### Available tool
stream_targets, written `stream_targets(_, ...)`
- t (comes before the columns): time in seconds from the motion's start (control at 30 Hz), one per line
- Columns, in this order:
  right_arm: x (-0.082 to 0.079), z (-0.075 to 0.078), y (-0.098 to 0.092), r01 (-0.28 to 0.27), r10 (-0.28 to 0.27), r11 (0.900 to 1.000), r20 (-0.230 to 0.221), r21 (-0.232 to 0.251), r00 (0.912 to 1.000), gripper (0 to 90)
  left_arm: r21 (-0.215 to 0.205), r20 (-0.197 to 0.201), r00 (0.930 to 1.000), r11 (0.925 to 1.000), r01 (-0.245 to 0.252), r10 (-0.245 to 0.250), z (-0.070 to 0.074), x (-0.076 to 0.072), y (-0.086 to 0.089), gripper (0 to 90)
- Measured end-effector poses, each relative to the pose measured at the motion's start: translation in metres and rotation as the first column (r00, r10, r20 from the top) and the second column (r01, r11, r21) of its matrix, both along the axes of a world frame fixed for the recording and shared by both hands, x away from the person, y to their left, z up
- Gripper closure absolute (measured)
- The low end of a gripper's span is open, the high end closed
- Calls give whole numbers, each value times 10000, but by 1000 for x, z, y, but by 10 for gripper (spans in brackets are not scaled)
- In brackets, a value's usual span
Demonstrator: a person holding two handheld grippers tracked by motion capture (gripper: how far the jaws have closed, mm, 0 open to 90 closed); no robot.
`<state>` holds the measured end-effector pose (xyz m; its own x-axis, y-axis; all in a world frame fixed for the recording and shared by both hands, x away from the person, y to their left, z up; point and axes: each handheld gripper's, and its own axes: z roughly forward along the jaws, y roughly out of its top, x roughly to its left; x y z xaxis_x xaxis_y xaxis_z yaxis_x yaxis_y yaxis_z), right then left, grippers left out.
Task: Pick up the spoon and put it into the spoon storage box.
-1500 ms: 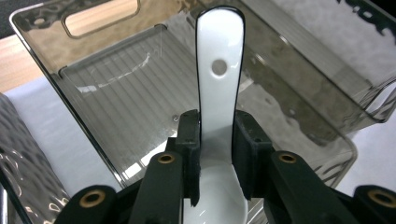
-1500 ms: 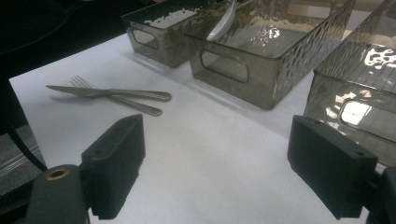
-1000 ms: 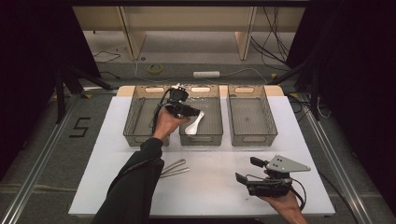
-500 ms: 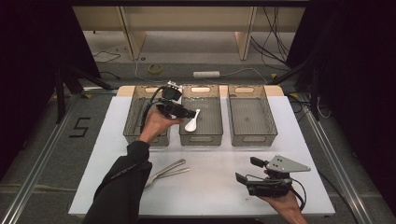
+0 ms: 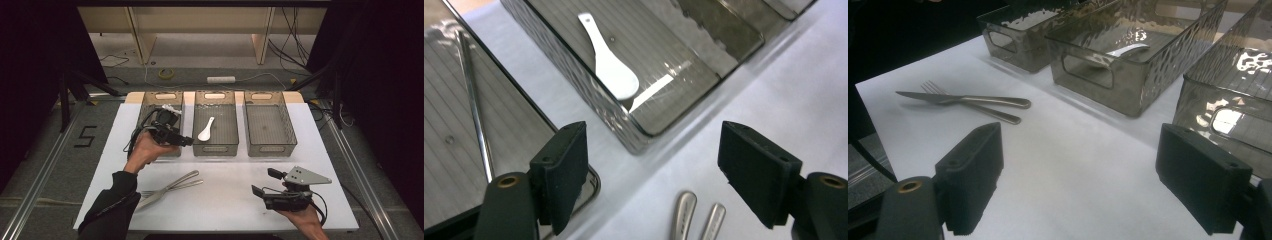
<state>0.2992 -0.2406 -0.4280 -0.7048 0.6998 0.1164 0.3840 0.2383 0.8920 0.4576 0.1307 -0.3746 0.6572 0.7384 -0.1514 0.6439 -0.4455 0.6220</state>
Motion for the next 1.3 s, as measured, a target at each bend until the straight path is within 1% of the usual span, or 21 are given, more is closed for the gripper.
stream_targets(0.07, 0, 0, 0, 1, -1, 10000, -13, 20, 10000, 201, 203, -47, 10000, 9998, 60, -59, -2, -3, 2, 264)
stream_targets(0.1, 0, 0, 0, 6, -6, 10000, -4, 21, 10000, 201, 202, -49, 10000, 9998, 37, -36, -3, -5, 2, 260)
stream_targets(0.2, 0, 0, -1, 43, -43, 10000, -25, 51, 10000, 201, 460, -87, 9997, 9987, 216, -212, -6, -13, 7, 247)
stream_targets(0.33, 0, 0, -1, 38, -38, 10000, 14, 33, 10000, 201, 376, -53, 9997, 9990, 261, -259, -8, -21, 13, 225)
stream_targets(0.5, 0, 0, -1, 36, -36, 10000, 15, 52, 10000, 200, 446, -90, 9995, 9985, 321, -318, -8, -27, 18, 207)
stream_targets(0.6, 0, 1, -1, 35, -35, 10000, 23, 87, 10000, 200, 597, -266, 9987, 9972, 452, -437, -9, -30, 17, 205)
stream_targets(0.67, 0, 1, -2, 42, -42, 9999, 32, 93, 10000, 200, 818, -371, 9980, 9952, 541, -512, -11, -31, 17, 202)
stream_targets(0.73, 0, 1, -2, 41, -41, 10000, 39, 85, 10000, 200, 1101, -477, 9977, 9925, 523, -473, -14, -32, 17, 201)
stream_targets(0.83, 0, 1, -2, 25, -25, 10000, 70, 73, 10000, 200, 1251, -731, 9958, 9901, 642, -553, -17, -34, 18, 200)
stream_targets(0.97, 0, 0, -3, 41, -42, 10000, 41, 88, 10000, 200, 1572, -832, 9951, 9853, 668, -542, -21, -36, 20, 201)
stream_targets(1.03, 0, 0, -4, 45, -46, 9999, 45, 110, 10000, 200, 1573, -920, 9944, 9854, 656, -516, -23, -37, 21, 201)
stream_targets(1.17, 0, 0, -4, 21, -21, 9999, 30, 122, 10000, 200, 1710, -1172, 9912, 9819, 818, -622, -27, -39, 22, 204)
stream_targets(1.3, 0, 0, -4, 3, -3, 9999, 26, 149, 10000, 200, 1884, -1301, 9898, 9786, 825, -583, -29, -42, 23, 213)
